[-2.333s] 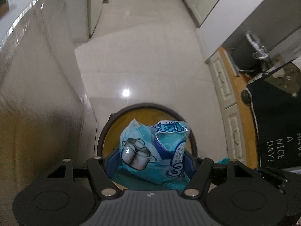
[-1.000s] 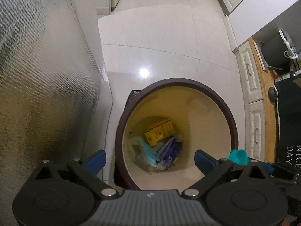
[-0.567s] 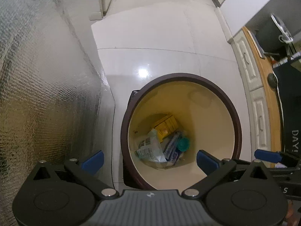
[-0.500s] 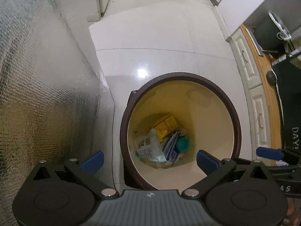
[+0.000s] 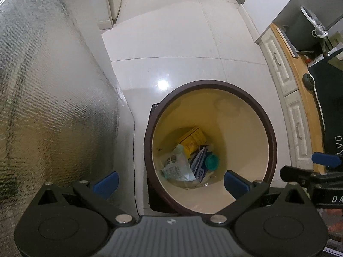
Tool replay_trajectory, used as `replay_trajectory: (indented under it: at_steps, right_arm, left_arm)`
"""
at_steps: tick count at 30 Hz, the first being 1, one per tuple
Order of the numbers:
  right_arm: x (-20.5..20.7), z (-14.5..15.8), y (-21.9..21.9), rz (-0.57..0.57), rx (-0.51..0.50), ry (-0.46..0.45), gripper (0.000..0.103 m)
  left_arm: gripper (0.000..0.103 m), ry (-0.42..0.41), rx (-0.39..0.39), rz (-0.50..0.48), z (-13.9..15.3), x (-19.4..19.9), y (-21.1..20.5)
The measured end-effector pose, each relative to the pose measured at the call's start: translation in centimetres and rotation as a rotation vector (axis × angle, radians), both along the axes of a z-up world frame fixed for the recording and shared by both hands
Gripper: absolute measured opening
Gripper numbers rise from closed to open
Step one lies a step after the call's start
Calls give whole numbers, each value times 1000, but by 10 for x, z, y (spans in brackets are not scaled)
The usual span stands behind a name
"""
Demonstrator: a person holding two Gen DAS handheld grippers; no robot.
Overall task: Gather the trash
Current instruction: 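Move both tools up from the bin back over the table toward the remaining trash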
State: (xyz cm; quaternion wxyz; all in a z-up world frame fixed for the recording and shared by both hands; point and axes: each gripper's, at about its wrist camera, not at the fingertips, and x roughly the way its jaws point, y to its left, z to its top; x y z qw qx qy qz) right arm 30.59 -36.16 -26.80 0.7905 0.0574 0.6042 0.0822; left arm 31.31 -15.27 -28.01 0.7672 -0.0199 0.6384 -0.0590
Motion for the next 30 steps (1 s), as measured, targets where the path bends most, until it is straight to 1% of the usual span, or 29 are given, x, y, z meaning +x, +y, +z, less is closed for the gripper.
replay_trajectory:
  at_steps: [5,10,20,30]
  right_arm:
    - [-4,6,2,-8,-12,-8,103]
    - [-10,13,3,-12,-24,-17,103]
    - [-25,30,1,-34,-40,-30,103]
    - [-50,62,-8,-54,-44,-77,103]
  left_arm:
    - [103,-10,10,-3,5,-9,3]
    - [103,-20,4,0,13,-17,7]
    - [103,-56,1,-4,39,-34,7]
    - [103,-107,1,5,69,-60,6]
